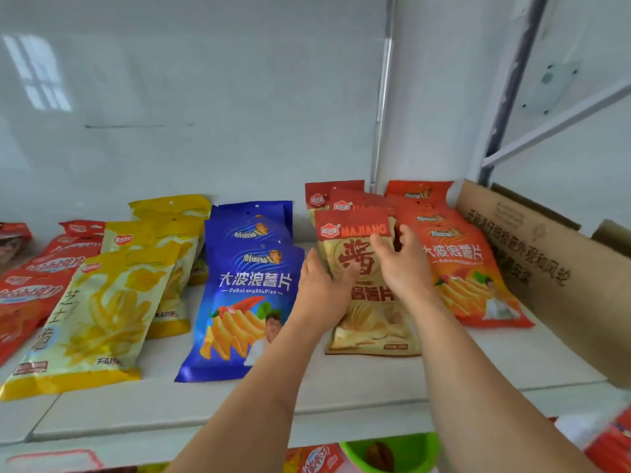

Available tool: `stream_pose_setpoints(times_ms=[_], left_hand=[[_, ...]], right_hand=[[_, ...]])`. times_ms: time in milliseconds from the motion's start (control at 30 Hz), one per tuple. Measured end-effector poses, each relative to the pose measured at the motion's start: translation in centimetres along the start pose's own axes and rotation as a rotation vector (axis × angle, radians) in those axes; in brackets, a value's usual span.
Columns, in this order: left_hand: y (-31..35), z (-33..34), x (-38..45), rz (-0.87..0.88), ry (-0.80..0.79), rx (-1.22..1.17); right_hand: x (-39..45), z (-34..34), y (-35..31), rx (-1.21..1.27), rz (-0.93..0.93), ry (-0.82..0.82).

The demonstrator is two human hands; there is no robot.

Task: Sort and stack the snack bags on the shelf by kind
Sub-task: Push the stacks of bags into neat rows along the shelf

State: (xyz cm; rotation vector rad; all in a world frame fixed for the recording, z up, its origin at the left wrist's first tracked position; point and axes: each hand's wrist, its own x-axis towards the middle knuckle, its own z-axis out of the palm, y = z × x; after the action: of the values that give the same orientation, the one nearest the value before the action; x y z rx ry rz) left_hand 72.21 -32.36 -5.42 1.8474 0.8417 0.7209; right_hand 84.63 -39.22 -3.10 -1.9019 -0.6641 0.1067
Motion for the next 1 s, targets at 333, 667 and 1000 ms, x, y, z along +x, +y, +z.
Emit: stream_pose_setpoints(times_ms=[333,667,1000], left_hand=[[0.0,3.6,3.1,-0.253,0.045,-0.094],[1.0,1.7,6.9,-0.38,0.041,-0.363],[-0.4,1.5,8.3,-0.352,-0.021,-0.317]], right_hand=[[4.4,0.8,3.8,0.021,0.072,-0.359],[7.6,2.4,2.2,0.209,0.185,-0.342],[8.5,3.9,2.9,0.184,0.147,-0.376]])
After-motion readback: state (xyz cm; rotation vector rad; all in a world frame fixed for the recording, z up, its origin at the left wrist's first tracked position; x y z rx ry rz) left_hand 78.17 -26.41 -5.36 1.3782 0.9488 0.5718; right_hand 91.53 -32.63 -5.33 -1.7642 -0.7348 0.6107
